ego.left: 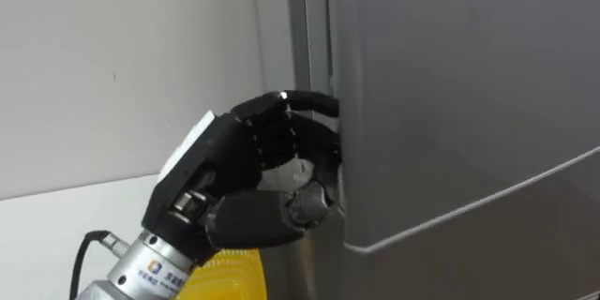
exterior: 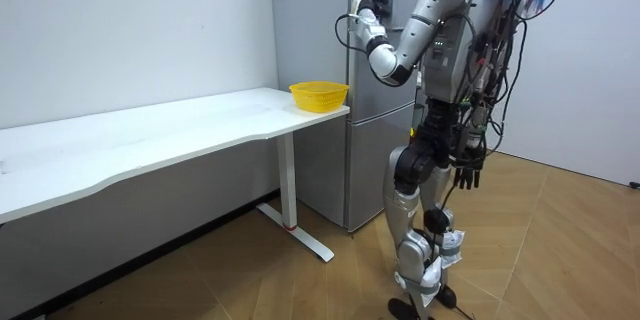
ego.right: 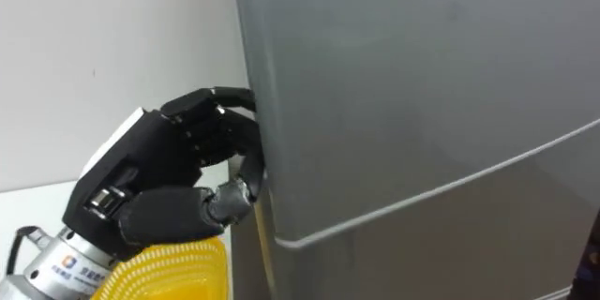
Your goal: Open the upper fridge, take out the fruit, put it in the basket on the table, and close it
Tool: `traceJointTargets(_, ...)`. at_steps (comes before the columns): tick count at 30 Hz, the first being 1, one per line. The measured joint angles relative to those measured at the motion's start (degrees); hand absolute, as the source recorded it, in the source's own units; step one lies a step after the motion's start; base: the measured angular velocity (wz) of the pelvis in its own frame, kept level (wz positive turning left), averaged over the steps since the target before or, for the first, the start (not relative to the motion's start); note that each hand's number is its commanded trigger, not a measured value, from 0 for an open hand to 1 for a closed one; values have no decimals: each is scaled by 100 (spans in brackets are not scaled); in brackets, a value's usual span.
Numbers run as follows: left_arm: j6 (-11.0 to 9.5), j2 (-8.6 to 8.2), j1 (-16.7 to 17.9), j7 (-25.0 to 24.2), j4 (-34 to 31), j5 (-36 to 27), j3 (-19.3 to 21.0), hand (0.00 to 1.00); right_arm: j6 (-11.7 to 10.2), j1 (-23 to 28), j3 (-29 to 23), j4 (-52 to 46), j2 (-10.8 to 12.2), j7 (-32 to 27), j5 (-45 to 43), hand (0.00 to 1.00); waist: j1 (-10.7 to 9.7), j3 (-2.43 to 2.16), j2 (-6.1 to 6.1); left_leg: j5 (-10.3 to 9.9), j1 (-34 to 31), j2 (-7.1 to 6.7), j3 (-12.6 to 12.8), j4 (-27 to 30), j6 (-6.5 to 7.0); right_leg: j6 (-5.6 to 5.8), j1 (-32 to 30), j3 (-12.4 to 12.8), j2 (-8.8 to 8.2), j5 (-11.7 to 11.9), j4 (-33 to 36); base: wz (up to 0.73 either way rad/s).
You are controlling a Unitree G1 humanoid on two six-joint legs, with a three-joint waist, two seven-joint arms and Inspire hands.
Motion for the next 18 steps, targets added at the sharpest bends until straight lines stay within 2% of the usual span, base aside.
traceJointTargets(9,-1,31,0,-402,-152,-268,-324,0,-8,4,-1,-1,0,0,18,0,-1,6,-6,1,20,6,11,3,2,0,-8,12,3,0,21,0)
traceJointTargets(18,-2,50,0,-509,-157,-324,-339,0,-9,2,-1,0,-2,-9,82,0,-3,7,0,3,-3,12,6,-15,10,0,-75,29,6,-2,104,-1)
